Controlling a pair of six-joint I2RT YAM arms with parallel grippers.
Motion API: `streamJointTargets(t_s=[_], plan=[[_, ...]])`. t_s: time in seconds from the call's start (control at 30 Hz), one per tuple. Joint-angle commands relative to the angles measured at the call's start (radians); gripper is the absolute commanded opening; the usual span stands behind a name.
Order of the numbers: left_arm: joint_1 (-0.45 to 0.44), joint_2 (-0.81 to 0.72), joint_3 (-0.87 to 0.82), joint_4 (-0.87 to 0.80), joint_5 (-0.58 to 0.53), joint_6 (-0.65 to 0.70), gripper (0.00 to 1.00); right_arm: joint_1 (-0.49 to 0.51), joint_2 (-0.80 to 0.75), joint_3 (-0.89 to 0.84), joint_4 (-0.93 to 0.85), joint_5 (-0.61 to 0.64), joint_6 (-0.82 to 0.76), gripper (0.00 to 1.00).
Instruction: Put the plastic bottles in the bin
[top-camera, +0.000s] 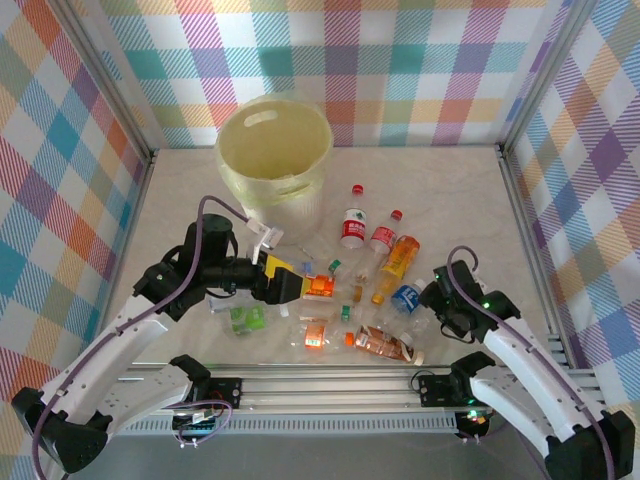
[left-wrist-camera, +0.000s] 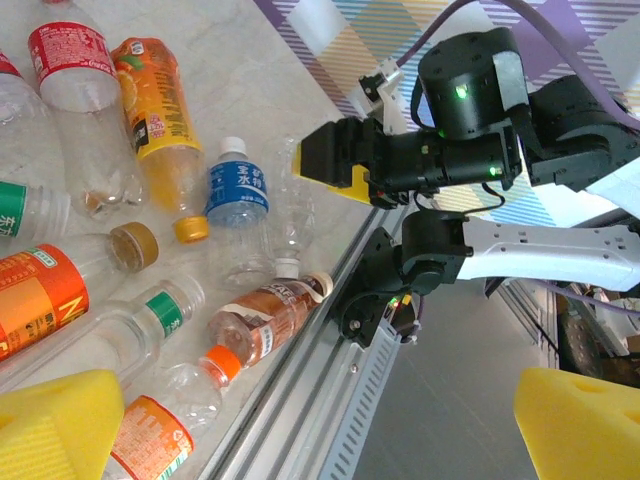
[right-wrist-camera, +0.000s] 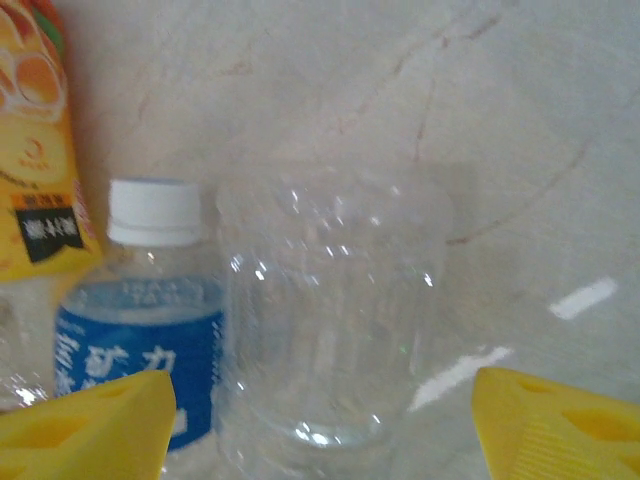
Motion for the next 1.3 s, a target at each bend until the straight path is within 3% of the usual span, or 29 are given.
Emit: streamJointTargets(t_s=[0.0, 0.13, 1.07, 1.27], plan=[[-0.013, -0.016, -0.007, 0.037, -0.003, -0.014, 1.0, -0.048, 0.016, -0.027, 0.115, -0.067, -0.069, 0.78], [-0.014, -0.009, -0.007, 0.047, -0.002, -0.018, 1.0, -0.1, 0.058, -0.043, 0.178, -0.109, -0.082, 0.79], [-0.023, 0.013, -0.015, 0.046, -0.009, -0.02, 1.0, -0.218, 0.172, -0.129, 0.323, -0.132, -0.131, 0.81], [-0.031, 0.027, -0.012, 0.047, -0.008, -0.021, 1.0, -0.235, 0.188, -0.129, 0.337, -0.14, -0.15, 0.74]])
